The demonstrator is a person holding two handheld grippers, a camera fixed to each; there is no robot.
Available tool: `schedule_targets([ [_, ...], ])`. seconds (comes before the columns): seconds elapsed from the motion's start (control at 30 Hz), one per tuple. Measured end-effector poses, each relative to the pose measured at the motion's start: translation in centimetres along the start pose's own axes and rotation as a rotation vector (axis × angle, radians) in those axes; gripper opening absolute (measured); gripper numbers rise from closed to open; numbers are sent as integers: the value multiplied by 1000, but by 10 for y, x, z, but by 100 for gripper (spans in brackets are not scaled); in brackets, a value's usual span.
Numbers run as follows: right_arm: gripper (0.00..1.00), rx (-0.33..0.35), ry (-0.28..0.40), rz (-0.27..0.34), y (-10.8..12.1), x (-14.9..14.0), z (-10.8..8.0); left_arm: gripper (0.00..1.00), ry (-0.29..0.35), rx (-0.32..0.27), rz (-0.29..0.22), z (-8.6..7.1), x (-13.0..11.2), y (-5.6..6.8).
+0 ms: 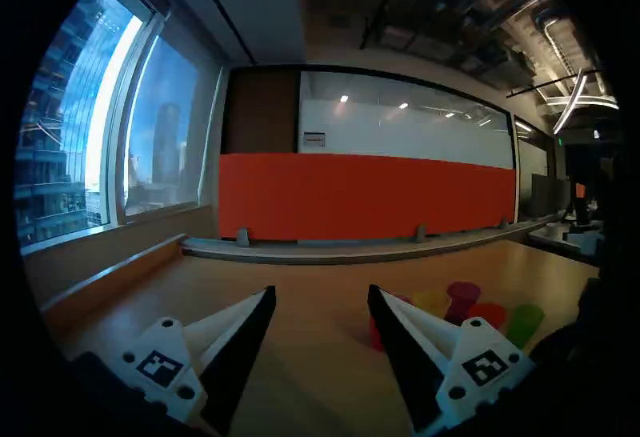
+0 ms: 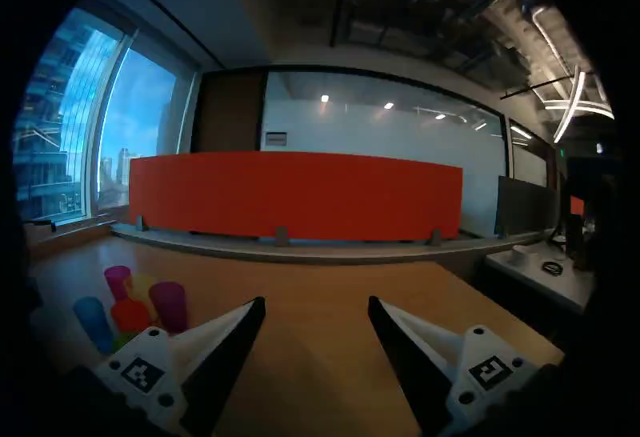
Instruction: Pour water
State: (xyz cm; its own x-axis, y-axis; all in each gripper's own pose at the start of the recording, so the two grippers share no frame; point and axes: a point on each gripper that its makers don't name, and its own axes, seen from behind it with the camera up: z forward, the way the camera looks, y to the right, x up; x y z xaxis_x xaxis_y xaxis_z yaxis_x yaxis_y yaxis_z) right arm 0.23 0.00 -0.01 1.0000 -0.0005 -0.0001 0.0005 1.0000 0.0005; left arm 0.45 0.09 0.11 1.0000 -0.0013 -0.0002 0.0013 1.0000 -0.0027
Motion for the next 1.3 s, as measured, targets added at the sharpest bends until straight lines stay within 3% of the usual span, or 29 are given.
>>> schedule_targets([
  [0.27, 99, 9, 2, 25, 0, 35, 0, 85, -2, -46, -22, 8, 50, 7],
  [0.47, 99, 43, 5, 48, -7, 69, -1, 85, -16, -64, -6, 16, 76, 9],
  [0.67, 99, 59, 28, 41, -9, 97, -4, 84, -28, -93, 12, 19, 96, 17],
  [0.97, 99, 84, 23, 34, -12, 104, -1, 84, -29, -125, 25, 20, 113, 22],
  [1.1, 99, 124, 22, 29, -21, 106, -1, 85, -36, -150, 26, 19, 114, 25],
  [1.3, 99, 257, 32, 45, -49, 113, -6, 84, -46, -230, 9, 18, 114, 40],
])
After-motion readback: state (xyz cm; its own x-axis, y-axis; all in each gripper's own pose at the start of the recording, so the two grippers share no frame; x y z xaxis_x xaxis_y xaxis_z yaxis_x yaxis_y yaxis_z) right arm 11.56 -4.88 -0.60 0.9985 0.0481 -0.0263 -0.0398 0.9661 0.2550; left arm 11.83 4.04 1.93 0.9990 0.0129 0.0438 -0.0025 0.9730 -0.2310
